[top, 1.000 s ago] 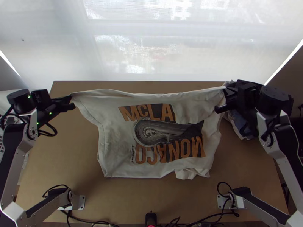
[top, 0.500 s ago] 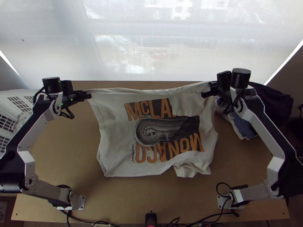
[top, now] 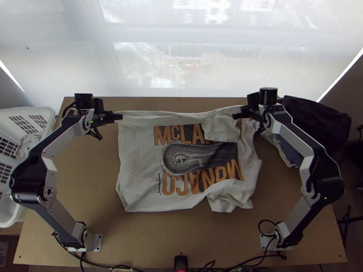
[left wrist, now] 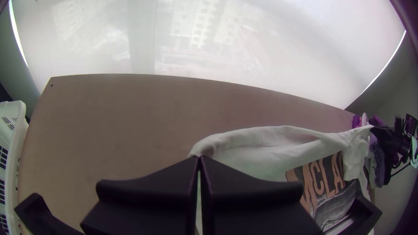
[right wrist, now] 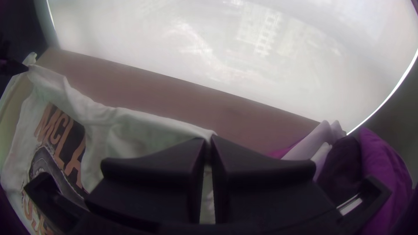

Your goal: Fold the t-shirt

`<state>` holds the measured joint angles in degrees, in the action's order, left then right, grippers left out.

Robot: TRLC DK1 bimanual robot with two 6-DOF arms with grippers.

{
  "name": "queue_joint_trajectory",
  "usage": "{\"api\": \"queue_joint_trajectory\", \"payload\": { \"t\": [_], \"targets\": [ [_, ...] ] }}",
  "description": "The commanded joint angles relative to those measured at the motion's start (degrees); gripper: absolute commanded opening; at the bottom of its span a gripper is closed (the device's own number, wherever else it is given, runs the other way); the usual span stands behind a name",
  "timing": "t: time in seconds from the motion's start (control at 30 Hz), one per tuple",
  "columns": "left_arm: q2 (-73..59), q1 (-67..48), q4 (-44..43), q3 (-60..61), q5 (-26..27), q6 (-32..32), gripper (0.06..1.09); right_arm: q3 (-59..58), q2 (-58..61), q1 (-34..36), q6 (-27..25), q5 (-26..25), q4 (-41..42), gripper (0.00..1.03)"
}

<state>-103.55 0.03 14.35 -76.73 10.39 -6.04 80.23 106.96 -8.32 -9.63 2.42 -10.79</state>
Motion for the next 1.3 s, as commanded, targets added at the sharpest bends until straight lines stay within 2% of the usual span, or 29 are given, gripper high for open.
{"api": "queue_joint_trajectory", "payload": {
  "t": [0.0,0.03,0.07,0.17,0.2,0.43,0.6,0.73,0.93,1.27],
  "targets": [
    [-4.6,-2.0,-0.3,-3.0,-0.5,-0.9,0.09,0.9,4.5,1.1,0.2,0.1,1.6,0.03],
    [-4.9,-2.3,-0.3,-3.2,-0.6,-1.0,0.09,0.9,4.5,1.4,0.3,0.0,1.6,0.10],
    [-5.2,-2.6,-0.3,-3.3,-0.6,-1.1,0.09,0.9,4.5,1.5,0.6,0.0,1.6,0.24],
    [-5.4,-3.1,-0.3,-3.4,-0.6,-1.3,0.09,-0.1,2.6,1.3,1.6,0.0,1.3,0.88],
    [-5.4,-3.1,-0.2,-3.4,-0.6,-1.3,0.09,-0.6,1.3,1.0,2.1,0.0,0.9,0.97],
    [-3.3,-3.2,1.0,-2.8,-0.5,-3.2,0.09,-7.0,-10.4,-4.5,1.8,0.0,0.2,0.98],
    [-1.6,-3.9,1.9,-1.6,-0.5,-3.4,0.09,-13.3,-14.7,-12.2,-1.7,0.0,-1.4,0.98],
    [-0.6,-3.9,2.8,-1.5,-0.5,-3.4,0.09,-17.0,-13.6,-16.8,-2.4,0.0,-1.3,0.97],
    [1.2,-3.7,4.8,-1.1,-0.5,-3.2,0.09,-16.3,-7.4,-20.7,-2.4,0.0,-0.5,0.93],
    [3.5,-3.5,5.5,1.0,-0.5,-2.5,0.09,-14.7,-0.8,-18.8,-3.4,0.0,0.3,0.92]
  ]
}}
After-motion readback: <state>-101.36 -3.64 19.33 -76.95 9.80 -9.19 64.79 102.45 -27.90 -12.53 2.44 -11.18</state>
